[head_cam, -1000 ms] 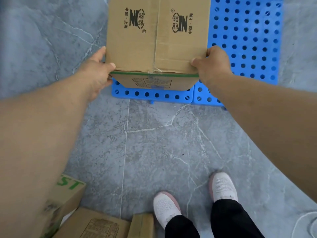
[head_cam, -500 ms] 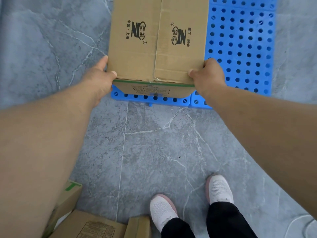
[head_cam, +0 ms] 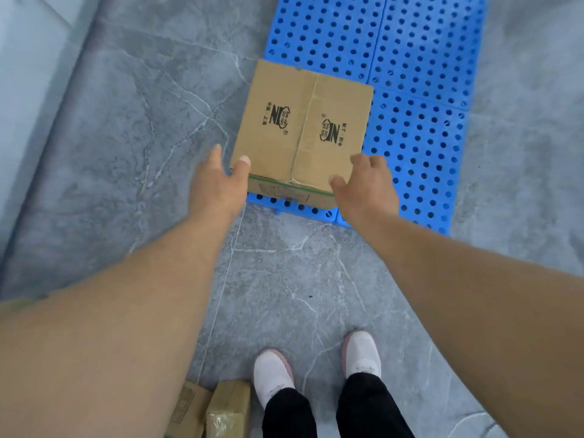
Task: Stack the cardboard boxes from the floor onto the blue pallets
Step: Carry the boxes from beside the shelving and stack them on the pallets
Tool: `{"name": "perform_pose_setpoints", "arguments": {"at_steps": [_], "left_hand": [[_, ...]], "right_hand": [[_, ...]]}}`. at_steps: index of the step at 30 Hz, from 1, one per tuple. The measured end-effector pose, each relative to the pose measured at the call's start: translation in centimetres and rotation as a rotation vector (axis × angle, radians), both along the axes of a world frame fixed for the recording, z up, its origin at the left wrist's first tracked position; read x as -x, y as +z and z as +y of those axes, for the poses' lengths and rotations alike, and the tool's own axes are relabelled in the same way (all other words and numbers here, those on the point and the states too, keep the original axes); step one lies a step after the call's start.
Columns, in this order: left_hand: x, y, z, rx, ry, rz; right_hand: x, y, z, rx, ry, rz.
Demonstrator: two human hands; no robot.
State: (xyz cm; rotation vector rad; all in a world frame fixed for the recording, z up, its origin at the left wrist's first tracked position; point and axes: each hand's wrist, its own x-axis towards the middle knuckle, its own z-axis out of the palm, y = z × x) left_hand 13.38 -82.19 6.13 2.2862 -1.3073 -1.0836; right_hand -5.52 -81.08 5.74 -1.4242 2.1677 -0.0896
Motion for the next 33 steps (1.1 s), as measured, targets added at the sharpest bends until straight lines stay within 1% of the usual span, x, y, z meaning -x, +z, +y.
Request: {"name": "perform_pose_setpoints", "arguments": {"at_steps": [3, 7, 13, 21, 24, 26, 29, 33], "left_hand": [[0.2, 3.6, 3.1, -0.016, 0.043, 0.031], [0.7, 8.6, 8.0, -0.076, 0.155, 0.041], [-0.1, 17.3, 15.1, -0.061, 0.369, -0.035], [-3.2, 26.6, 24.4, -0.116, 0.602, -0.146], [-3.5, 29.1, 28.2, -0.112, 0.723, -0.172], [-3.2, 30.5, 30.7, -0.090, 0.829, -0.141], [-2.4, 32.1, 34.5, -0.070, 0.995, -0.050], [-1.6, 33.3, 39.6, -0.094, 1.121, -0.083]], "right_hand": [[-1.1, 4.1, 1.3, 0.021, 0.111, 0.002], [-3.2, 10.0, 3.8, 0.013, 0.267, -0.010], [-6.0, 19.0, 7.4, 0.023, 0.632, 0.029], [-9.9, 29.4, 10.4, 0.047, 0.968, 0.052], [-11.9, 32.3, 12.1, 0.077, 1.079, 0.044], [-13.2, 33.6, 13.7, 0.094, 1.160, 0.037], [-14.7, 34.7, 16.8, 0.132, 1.268, 0.027], [-16.2, 35.1, 21.1, 0.089, 1.383, -0.006]]}}
